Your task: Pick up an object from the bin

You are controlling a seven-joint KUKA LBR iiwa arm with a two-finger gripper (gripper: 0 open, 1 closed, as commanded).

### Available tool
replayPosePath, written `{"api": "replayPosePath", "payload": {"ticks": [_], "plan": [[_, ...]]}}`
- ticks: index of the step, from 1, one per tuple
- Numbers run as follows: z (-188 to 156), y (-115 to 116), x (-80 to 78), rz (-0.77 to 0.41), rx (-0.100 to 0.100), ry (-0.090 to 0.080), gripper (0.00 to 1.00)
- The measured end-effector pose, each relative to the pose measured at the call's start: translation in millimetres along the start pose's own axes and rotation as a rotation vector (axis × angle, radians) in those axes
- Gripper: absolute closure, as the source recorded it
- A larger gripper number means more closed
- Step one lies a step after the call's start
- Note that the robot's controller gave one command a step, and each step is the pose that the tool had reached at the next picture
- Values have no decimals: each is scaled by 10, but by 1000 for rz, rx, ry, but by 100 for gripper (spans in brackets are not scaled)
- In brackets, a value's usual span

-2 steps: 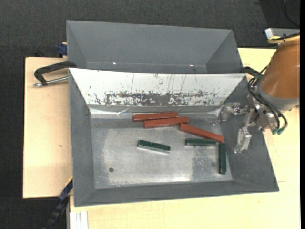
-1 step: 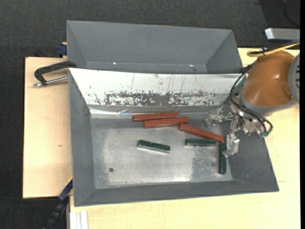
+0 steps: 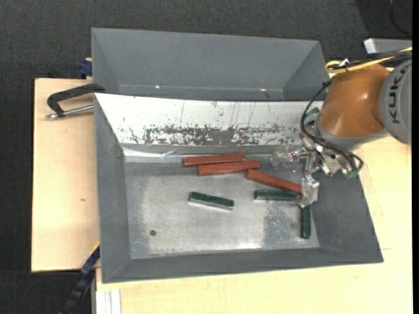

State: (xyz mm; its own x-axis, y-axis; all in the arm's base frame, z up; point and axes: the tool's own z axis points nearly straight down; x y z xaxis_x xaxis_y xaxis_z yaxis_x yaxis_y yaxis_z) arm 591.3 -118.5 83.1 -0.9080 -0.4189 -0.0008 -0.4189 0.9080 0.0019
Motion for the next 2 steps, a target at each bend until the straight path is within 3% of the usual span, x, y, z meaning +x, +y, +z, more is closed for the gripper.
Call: {"api": "replayPosePath", "payload": {"ticks": [1,2], "plan": [[127,208,49,216,1,-1,100],[127,209,48,215,1,-1,100]]}}
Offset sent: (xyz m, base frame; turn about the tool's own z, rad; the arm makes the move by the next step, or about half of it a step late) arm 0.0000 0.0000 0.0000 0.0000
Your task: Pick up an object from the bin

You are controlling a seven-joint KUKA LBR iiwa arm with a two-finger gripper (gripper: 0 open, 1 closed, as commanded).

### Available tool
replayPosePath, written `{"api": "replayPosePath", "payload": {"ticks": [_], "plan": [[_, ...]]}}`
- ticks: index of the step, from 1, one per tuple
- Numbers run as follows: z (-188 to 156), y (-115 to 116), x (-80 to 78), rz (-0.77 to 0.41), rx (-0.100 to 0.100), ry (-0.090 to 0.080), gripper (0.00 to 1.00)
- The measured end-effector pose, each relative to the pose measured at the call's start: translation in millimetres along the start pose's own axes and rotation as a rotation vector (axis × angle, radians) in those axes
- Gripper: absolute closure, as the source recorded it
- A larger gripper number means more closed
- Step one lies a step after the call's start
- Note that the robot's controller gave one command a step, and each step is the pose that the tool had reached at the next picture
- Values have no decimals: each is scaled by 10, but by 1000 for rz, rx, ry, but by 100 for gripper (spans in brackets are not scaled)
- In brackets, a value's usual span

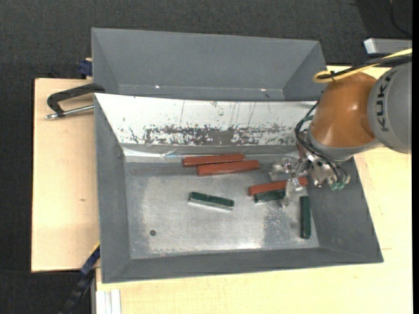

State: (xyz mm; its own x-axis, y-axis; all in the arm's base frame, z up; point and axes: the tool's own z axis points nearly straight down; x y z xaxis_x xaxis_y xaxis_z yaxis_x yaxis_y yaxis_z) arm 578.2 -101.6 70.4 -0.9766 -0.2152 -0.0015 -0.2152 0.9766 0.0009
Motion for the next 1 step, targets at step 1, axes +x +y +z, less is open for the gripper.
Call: {"api": "replayPosePath", "payload": {"ticks": [1], "plan": [[-1396,-152,198,7,2,-5,100]]}}
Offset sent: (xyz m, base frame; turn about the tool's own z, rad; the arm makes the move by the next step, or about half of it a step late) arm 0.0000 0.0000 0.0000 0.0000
